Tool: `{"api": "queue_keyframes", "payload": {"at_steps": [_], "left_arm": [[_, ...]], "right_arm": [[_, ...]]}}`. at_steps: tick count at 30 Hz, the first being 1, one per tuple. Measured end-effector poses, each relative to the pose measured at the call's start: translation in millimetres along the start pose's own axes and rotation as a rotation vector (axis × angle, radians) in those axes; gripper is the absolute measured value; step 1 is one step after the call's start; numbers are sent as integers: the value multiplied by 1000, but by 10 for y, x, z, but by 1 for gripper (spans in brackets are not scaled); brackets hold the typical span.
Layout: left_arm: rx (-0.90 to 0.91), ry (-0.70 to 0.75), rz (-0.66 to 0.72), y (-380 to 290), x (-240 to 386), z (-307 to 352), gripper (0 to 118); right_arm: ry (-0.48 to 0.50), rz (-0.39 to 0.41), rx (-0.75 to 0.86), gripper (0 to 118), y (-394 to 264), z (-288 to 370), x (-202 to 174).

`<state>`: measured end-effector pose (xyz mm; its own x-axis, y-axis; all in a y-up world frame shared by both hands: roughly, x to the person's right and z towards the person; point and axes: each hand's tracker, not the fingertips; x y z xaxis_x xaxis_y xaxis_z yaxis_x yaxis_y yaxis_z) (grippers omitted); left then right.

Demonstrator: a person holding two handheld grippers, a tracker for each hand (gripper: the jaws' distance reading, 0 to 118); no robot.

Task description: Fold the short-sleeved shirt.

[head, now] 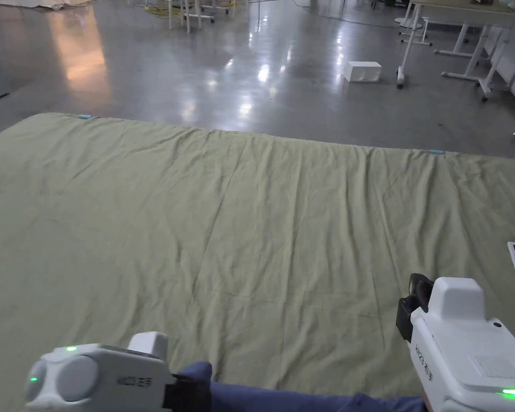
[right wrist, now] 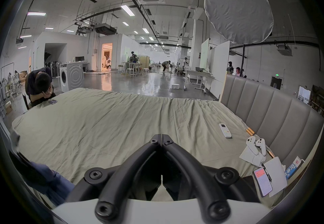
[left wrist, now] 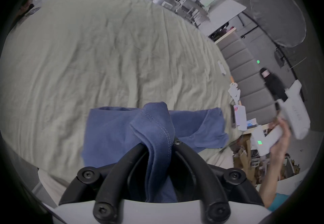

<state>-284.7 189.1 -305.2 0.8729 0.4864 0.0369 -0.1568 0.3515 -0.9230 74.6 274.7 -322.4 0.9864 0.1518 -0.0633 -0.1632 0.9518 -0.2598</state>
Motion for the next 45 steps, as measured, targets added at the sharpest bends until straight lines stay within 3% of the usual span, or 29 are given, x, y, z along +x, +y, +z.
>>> {"api": "queue_keyframes", "payload": {"at_steps": [7,11,12,15,17,23,25,27,28,36,41,45], "left_arm": [[-158,94,-30,-104,196,-804,14],[-135,97,18,-130,164,-898,16],[-109,77,30,-126,159,-850,23],[-52,-26,54,-107,119,-682,61],[-39,-15,47,-79,109,-540,68],[50,-61,31,11,-13,-22,66],[75,-27,4,9,-31,39,53],[76,30,-31,-3,-27,-3,27],[59,38,-36,-19,-24,-50,24],[-129,30,-84,-140,202,-726,24],[-99,-113,-12,-112,309,-935,24],[-84,-87,-18,-83,355,-1079,22]], "right_arm": [[-22,-8,-15,0,-51,20,108],[-24,-16,-22,0,-64,37,129],[-23,-16,-22,0,-68,43,130],[-16,-16,-24,0,-82,47,132],[-10,-13,-28,0,-88,49,128],[-3,-6,-21,0,-79,70,125],[-4,-8,-19,0,-73,63,129],[-3,-12,-21,0,-70,51,132],[-2,-17,-21,0,-72,48,133],[5,-30,-30,0,-108,33,134],[1,-31,-23,0,-90,50,162],[0,-31,-19,0,-73,52,173]]}}
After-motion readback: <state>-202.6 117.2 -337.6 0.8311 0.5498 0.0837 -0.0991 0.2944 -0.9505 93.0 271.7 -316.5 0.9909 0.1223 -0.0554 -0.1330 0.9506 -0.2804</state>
